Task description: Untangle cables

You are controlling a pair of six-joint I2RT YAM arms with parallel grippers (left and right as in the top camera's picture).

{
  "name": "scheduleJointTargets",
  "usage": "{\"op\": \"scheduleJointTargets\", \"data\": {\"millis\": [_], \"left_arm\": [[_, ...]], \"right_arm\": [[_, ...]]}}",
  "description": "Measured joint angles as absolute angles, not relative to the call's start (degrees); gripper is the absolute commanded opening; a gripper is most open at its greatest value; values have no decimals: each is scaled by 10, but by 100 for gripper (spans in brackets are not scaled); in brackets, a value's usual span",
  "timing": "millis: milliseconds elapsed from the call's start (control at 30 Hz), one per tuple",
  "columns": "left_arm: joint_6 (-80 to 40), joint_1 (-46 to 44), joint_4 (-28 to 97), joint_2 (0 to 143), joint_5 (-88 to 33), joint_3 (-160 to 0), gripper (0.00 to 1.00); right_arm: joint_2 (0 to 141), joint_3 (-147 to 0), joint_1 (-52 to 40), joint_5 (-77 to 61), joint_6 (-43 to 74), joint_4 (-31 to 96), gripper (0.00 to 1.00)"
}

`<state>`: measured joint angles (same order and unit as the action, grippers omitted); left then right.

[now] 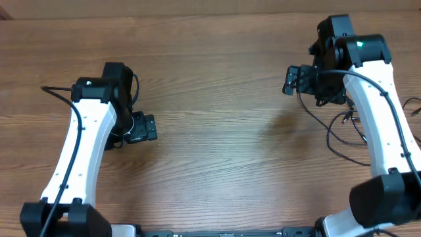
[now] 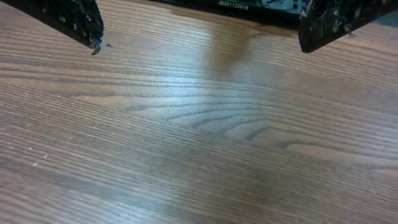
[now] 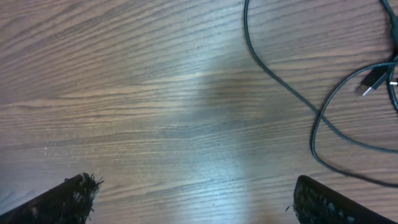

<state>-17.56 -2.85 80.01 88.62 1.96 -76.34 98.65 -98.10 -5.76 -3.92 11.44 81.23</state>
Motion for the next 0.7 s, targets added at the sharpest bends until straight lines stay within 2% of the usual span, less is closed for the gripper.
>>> {"op": "scheduleJointTargets", "data": {"millis": [167,433,567,700], "left_arm": [[-163,-29,738,787,20,-725,100],[-155,-29,572,470,19,-564,100],[-155,-29,543,344,19,-531,99],[-155,-29,549,283,19,-528,100]], "right_arm": [[864,-878,-58,-28,119,727,100],[550,-658,-58,-4,120,560,100],[443,-597,-58,5,119,552,100],[394,-591,-58,7,120,565,100]]}}
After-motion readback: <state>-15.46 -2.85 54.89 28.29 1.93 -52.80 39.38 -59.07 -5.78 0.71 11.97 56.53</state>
